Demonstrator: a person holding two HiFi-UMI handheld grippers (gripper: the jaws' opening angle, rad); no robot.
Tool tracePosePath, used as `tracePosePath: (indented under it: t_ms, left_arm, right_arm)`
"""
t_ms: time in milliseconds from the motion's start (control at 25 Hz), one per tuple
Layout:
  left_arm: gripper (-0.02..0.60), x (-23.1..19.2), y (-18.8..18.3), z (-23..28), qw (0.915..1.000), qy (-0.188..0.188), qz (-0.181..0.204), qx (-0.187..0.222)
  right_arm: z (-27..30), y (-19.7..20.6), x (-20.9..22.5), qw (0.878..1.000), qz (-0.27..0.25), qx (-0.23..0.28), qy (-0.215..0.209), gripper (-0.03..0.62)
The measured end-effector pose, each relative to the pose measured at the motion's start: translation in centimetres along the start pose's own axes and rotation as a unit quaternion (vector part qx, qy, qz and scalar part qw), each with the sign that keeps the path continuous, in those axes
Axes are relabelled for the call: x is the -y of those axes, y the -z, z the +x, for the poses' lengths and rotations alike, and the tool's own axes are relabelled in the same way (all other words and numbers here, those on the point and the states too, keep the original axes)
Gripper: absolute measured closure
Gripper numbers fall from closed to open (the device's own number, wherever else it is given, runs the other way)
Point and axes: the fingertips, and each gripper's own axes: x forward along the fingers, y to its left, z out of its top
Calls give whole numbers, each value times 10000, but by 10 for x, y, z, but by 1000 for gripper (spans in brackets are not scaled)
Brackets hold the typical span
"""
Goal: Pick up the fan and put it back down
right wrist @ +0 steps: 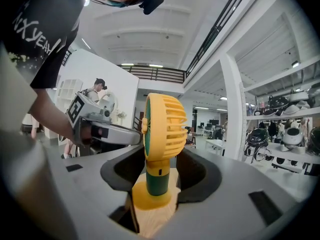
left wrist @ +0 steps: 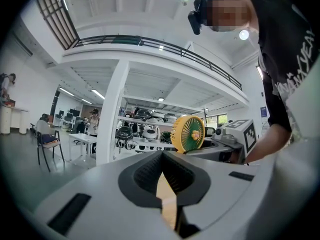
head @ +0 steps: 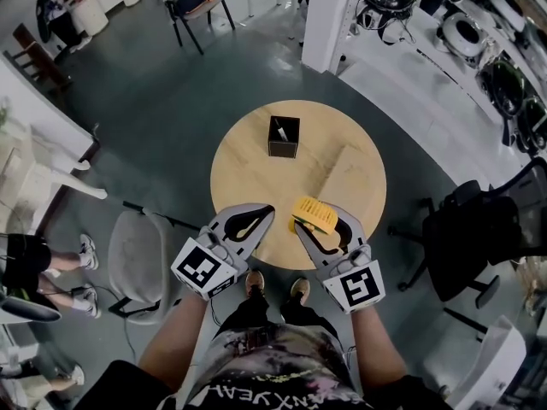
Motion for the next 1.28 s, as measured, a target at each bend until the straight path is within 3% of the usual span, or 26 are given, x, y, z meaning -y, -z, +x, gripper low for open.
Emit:
tracePosePath:
  t_ms: [640,1280]
  left_arm:
    - [569,-2,87,7,9997,160,-47,-170]
    - [569,-16,165,7,9994,-47,-217,-247]
  right_arm:
    - [16,94,-6,9997,82,-231,-13,395]
    - [26,189,-11,9982,267,-542,-42,396]
